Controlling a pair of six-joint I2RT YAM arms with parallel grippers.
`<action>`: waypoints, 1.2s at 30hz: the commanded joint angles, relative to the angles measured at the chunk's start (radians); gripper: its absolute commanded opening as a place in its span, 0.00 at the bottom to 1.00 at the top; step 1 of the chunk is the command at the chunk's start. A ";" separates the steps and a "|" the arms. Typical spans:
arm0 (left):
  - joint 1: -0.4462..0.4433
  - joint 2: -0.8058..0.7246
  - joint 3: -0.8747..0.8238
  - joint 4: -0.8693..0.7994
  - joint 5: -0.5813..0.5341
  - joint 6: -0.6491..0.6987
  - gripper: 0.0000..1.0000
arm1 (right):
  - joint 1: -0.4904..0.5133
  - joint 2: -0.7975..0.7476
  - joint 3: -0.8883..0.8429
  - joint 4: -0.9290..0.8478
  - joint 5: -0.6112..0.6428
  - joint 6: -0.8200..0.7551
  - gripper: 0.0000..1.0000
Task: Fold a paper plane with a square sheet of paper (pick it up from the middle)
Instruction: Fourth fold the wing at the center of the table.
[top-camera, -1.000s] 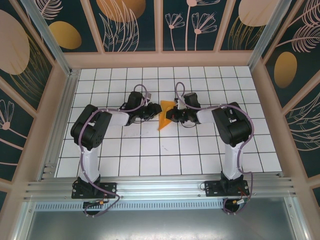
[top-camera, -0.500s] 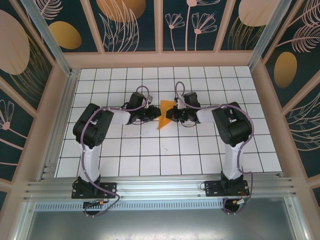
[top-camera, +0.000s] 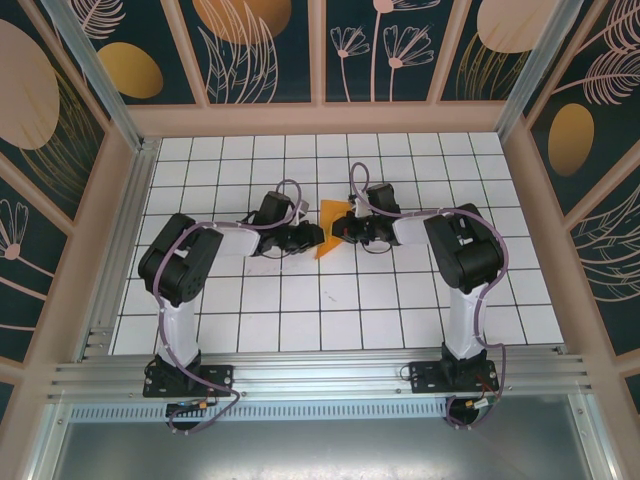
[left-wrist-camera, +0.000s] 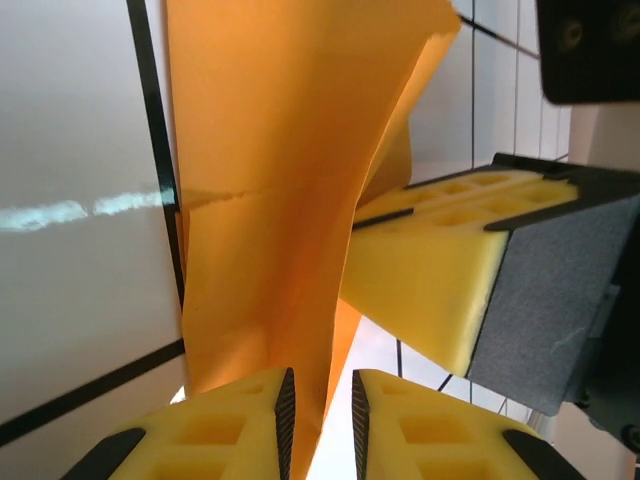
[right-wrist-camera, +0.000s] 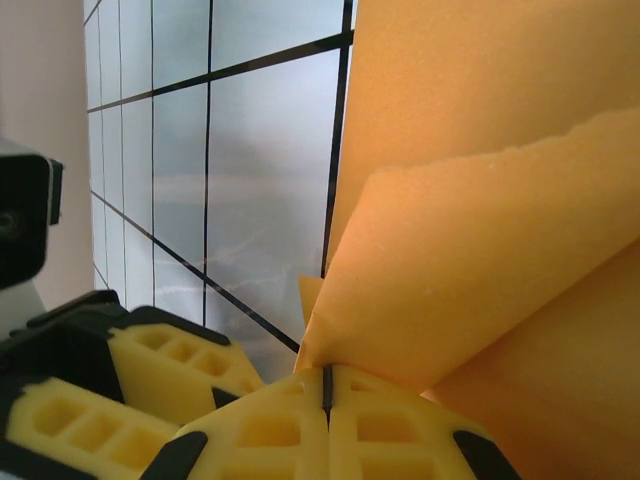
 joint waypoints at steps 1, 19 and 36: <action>-0.013 -0.019 0.017 -0.085 -0.052 0.045 0.25 | 0.008 0.023 0.030 -0.020 0.017 -0.026 0.03; -0.050 -0.014 0.071 -0.205 -0.126 0.077 0.15 | 0.011 0.019 0.031 -0.034 0.029 -0.026 0.03; -0.050 -0.035 -0.054 -0.086 -0.169 0.014 0.08 | -0.024 -0.075 -0.069 0.063 0.113 0.087 0.26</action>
